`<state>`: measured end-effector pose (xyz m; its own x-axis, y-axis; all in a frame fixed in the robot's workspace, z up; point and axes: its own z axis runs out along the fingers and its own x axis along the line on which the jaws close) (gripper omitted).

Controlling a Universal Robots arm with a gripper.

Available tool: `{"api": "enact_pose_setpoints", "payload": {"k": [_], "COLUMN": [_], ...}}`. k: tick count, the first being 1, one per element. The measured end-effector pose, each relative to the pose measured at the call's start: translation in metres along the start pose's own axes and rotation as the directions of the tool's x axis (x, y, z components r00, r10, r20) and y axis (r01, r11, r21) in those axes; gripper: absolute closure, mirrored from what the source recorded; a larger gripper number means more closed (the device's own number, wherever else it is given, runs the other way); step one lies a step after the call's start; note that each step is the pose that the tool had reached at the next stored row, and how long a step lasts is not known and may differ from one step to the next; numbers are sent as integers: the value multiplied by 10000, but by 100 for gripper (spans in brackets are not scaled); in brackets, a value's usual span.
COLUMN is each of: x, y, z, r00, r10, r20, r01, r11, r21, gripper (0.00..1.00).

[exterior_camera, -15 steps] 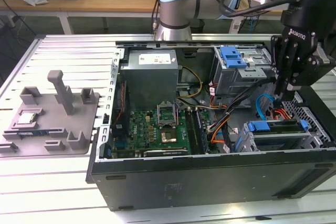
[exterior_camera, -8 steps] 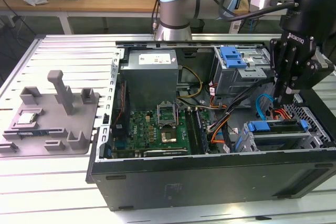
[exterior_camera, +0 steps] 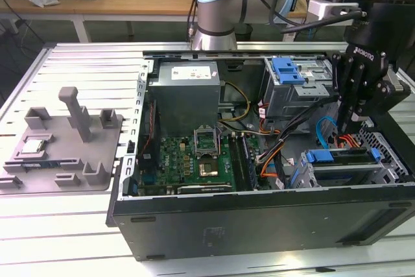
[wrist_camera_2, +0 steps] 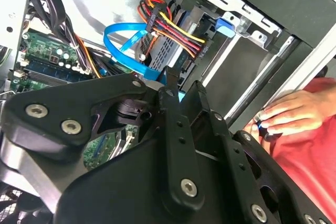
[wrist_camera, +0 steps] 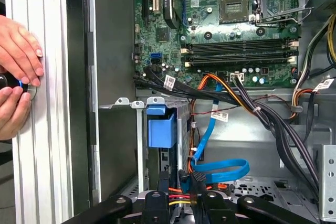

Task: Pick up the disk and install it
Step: 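Insert the second disk wire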

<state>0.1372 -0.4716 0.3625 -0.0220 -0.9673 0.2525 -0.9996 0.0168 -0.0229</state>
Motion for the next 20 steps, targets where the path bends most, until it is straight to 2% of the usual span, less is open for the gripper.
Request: {"api": "enact_pose_setpoints", "payload": {"k": [7, 9, 10, 12, 17, 18, 19, 20], "x": [-4, -5, -5, 20, 104, 110, 119, 125], "y": [1, 1, 2, 1, -1, -1, -1, -1], "z": [16, 18, 19, 25, 46, 48, 51, 52], "r00": [10000, 10000, 10000, 9993, 9985, 9983, 9980, 9978], "r10": [0, 0, 2, 5, 8, 9, 10, 11], "r20": [4, 31, 86, 362, 552, 588, 634, 661], "r01": [0, 0, -2, -5, -7, -8, -9, -10], "r11": [10000, 10000, 10000, 10000, 10000, 10000, 10000, 10000], "r21": [0, -1, -2, -8, -12, -13, -14, -15], "gripper": [70, 70, 70, 70, 70, 71, 78, 78]}}
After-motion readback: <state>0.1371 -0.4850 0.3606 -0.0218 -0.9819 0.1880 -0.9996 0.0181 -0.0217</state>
